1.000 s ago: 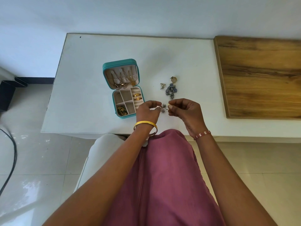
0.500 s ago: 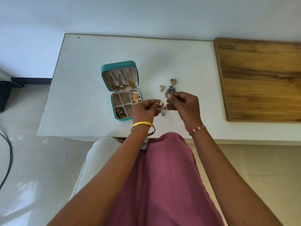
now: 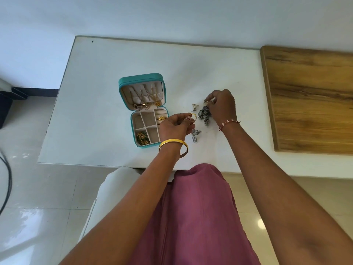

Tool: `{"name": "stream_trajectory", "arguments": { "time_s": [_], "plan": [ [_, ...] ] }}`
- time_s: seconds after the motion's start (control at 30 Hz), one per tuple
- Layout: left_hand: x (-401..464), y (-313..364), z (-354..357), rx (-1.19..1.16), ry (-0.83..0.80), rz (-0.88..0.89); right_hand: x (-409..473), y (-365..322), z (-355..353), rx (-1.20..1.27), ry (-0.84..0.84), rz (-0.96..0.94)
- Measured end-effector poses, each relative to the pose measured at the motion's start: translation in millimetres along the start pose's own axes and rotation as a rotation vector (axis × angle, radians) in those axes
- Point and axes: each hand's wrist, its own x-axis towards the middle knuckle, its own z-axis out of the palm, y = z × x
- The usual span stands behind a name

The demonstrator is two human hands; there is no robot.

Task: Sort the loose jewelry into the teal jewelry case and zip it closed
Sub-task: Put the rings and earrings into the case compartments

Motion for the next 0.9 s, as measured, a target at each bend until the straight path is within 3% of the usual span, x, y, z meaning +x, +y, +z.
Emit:
{"name": "stream_trajectory", "arguments": {
  "time_s": [0.33, 0.7, 0.9],
  "plan": [
    [-7.3, -5.9, -8.8, -0.025, 0.008, -0.001, -38.0, 6.1, -2.4, 0.378, 0.156, 0.08],
    [-19.7, -13.6, -10.2, -0.035, 0.002, -0.024, -74.5, 12.8, -10.5, 0.703, 0.134, 0.264],
    [-33.5, -23.8, -18.1, -0.055, 0.004, -0.047, -92.4, 25.2, -7.3, 0.598, 0.105, 0.321]
  ]
}}
